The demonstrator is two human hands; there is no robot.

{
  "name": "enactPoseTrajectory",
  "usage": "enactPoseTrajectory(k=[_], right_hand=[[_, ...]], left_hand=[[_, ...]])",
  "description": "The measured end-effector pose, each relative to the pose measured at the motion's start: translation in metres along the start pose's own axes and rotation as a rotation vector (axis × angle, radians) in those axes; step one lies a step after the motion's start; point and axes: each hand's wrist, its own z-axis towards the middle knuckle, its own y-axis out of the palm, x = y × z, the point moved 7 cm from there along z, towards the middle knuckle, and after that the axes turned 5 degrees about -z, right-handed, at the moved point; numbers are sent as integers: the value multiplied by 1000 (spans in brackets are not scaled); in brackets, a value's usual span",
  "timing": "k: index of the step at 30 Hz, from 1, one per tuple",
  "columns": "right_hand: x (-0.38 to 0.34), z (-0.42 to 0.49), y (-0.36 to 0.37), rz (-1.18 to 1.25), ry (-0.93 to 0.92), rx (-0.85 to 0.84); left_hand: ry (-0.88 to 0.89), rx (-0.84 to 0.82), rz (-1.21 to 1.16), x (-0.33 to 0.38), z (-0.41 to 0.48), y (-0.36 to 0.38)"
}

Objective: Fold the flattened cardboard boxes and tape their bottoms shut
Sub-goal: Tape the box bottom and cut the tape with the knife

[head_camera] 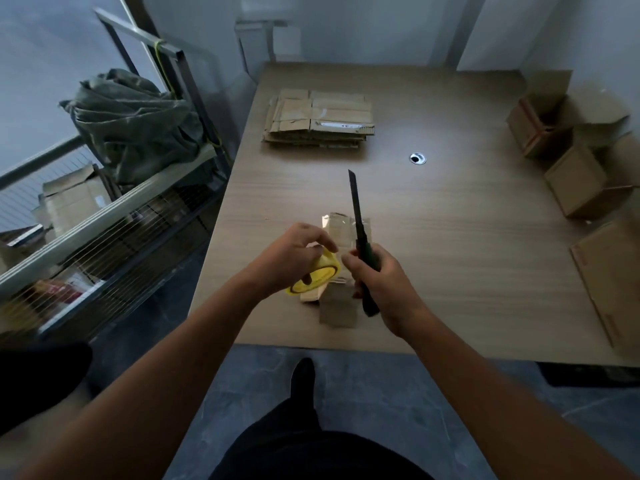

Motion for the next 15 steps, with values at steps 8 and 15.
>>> enactPoseTrajectory(k=[8, 15], right_hand=[[11, -77, -17, 1, -59, 45], [17, -100, -16, 25, -60, 80]], left_hand=[[111, -19, 14, 8, -73, 56], [138, -28, -38, 2, -103, 69]])
